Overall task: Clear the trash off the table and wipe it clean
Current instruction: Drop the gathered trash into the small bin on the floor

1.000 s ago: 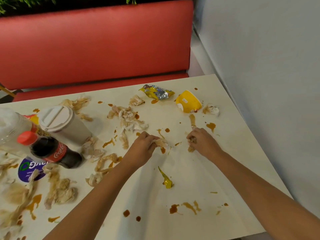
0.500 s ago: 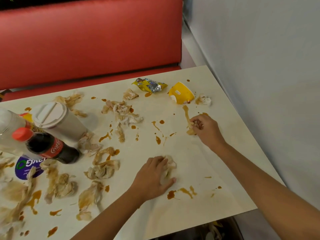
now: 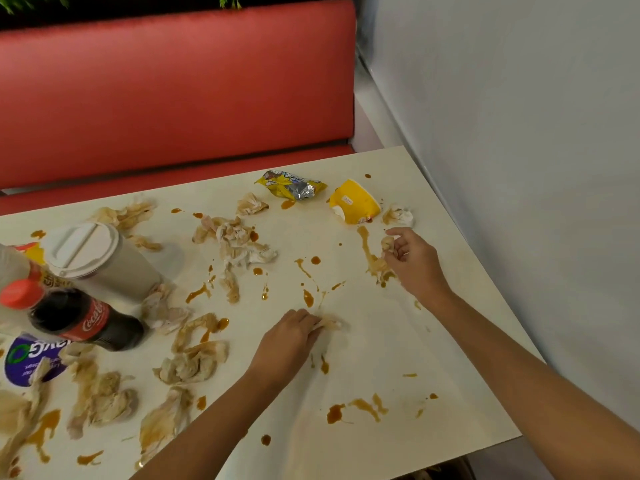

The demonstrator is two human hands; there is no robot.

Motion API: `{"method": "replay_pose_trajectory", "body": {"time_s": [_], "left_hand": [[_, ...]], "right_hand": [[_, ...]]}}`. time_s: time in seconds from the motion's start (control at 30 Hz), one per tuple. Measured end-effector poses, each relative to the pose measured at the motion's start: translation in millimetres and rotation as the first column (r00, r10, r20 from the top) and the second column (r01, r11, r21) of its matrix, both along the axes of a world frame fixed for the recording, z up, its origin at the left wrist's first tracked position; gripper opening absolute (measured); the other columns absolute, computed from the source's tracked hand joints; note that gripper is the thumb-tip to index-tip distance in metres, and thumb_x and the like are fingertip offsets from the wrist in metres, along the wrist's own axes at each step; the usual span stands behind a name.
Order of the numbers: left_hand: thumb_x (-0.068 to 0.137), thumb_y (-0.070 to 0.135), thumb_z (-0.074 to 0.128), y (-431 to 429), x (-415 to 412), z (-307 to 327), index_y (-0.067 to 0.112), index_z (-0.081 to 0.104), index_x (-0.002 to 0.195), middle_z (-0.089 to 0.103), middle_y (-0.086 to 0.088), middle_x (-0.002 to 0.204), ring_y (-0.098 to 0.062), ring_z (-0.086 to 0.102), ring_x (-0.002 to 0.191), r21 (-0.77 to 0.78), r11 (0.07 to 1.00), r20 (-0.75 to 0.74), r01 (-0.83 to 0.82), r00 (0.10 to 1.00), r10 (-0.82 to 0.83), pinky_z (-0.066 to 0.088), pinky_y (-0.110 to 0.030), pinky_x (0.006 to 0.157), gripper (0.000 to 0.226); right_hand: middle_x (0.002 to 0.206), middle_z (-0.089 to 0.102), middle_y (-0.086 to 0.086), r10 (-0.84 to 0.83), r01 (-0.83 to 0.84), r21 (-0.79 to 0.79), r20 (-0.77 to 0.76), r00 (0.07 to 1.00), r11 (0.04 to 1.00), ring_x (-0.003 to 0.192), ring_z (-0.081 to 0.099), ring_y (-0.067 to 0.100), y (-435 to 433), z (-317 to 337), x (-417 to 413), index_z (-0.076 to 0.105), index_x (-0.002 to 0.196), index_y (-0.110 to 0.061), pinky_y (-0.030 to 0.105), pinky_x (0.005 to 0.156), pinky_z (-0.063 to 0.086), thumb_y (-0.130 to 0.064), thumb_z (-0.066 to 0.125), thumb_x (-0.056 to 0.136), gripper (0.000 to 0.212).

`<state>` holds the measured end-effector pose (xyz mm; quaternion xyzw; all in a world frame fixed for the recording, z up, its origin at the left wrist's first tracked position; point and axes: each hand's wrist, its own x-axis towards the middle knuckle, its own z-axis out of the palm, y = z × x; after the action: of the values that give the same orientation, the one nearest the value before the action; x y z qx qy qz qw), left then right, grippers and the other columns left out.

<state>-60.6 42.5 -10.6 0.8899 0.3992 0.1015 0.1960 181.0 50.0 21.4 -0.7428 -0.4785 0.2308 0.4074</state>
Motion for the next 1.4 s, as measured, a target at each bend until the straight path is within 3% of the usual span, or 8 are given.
{"method": "replay_pose_trajectory", "body": {"time_s": [0.13,0.33,0.57,0.7,0.87,1.07,1.3,1.4], "left_hand": [[0.096,0.022,0.049,34,20,15,0.006,0.062,0.117,0.064,-0.007,0.106,-0.022,0.057,0.098,0.023,0.999,0.116,-0.039,0.993,0.036,0.039,-0.022,0.078,0.03],[0.091,0.011,0.058,95,47,29,0.001,0.067,0.105,0.064,-0.013,0.089,-0.027,0.062,0.081,-0.002,0.997,0.167,-0.078,0.983,0.077,0.038,-0.021,0.07,0.02],[0.091,0.011,0.057,120,52,26,-0.001,0.067,0.104,0.062,-0.014,0.085,-0.022,0.054,0.075,-0.06,0.983,0.171,-0.176,0.968,0.184,0.026,-0.013,0.064,0.02],[0.092,0.013,0.056,117,49,22,0.002,0.066,0.106,0.063,-0.014,0.088,-0.018,0.051,0.076,-0.099,0.981,0.15,-0.166,0.972,0.18,0.027,-0.014,0.065,0.021],[0.093,0.018,0.055,113,42,19,0.006,0.065,0.11,0.061,-0.005,0.088,-0.013,0.05,0.076,-0.205,0.966,0.12,-0.16,0.975,0.187,0.034,-0.005,0.063,0.024],[0.092,0.018,0.056,94,40,28,0.008,0.065,0.111,0.057,0.004,0.087,-0.01,0.049,0.078,-0.259,0.961,0.156,-0.099,0.977,0.142,0.034,-0.002,0.065,0.023],[0.092,0.02,0.056,49,53,36,0.012,0.065,0.112,0.059,0.004,0.093,-0.012,0.051,0.084,-0.295,0.95,0.22,0.105,0.975,-0.039,0.034,-0.001,0.067,0.023],[0.092,0.022,0.055,20,58,41,0.012,0.064,0.114,0.061,0.002,0.097,-0.009,0.049,0.083,-0.292,0.932,0.266,0.213,0.954,-0.135,0.034,-0.002,0.065,0.025]], "right_hand": [[0.078,0.056,0.002,-0.06,0.06,0.022,-0.022,0.998,0.998,0.067,0.05,0.012,21,8,24,0.06,0.112,-0.003,0.003,0.061,0.042,-0.001,0.065,0.082,0.031],[0.098,0.062,0.015,-0.033,0.033,0.001,0.126,0.991,0.999,0.079,0.054,0.016,74,8,63,0.068,0.095,-0.002,0.007,0.062,0.042,-0.004,0.071,0.078,0.017],[0.133,0.049,0.01,0.08,-0.006,-0.315,0.222,0.972,0.949,0.126,0.041,0.028,106,-24,71,0.068,0.104,-0.01,0.031,0.098,0.035,-0.013,0.063,0.086,0.019],[0.111,0.061,0.012,0.097,-0.018,-0.294,0.256,0.962,0.956,0.104,0.056,0.027,97,-36,61,0.068,0.106,-0.009,0.032,0.083,0.047,-0.009,0.058,0.089,0.02],[0.113,0.058,0.012,0.102,-0.016,-0.256,0.327,0.94,0.966,0.107,0.05,0.027,73,-33,51,0.056,0.122,-0.013,0.037,0.088,0.046,-0.008,0.05,0.093,0.031],[0.119,0.058,0.011,0.026,0.018,-0.204,0.21,0.977,0.979,0.112,0.052,0.027,12,-20,40,0.054,0.125,-0.012,0.032,0.094,0.041,-0.008,0.055,0.09,0.035],[0.107,0.056,0.01,-0.234,0.253,-0.113,0.159,0.959,0.961,0.094,0.057,0.022,-82,-9,15,0.064,0.109,-0.01,0.024,0.081,0.044,-0.008,0.06,0.086,0.023],[0.106,0.05,0.005,-0.397,0.408,-0.052,0.149,0.906,0.911,0.09,0.048,0.012,-135,-6,-9,0.063,0.111,-0.009,0.005,0.076,0.035,-0.006,0.061,0.086,0.025]]}}
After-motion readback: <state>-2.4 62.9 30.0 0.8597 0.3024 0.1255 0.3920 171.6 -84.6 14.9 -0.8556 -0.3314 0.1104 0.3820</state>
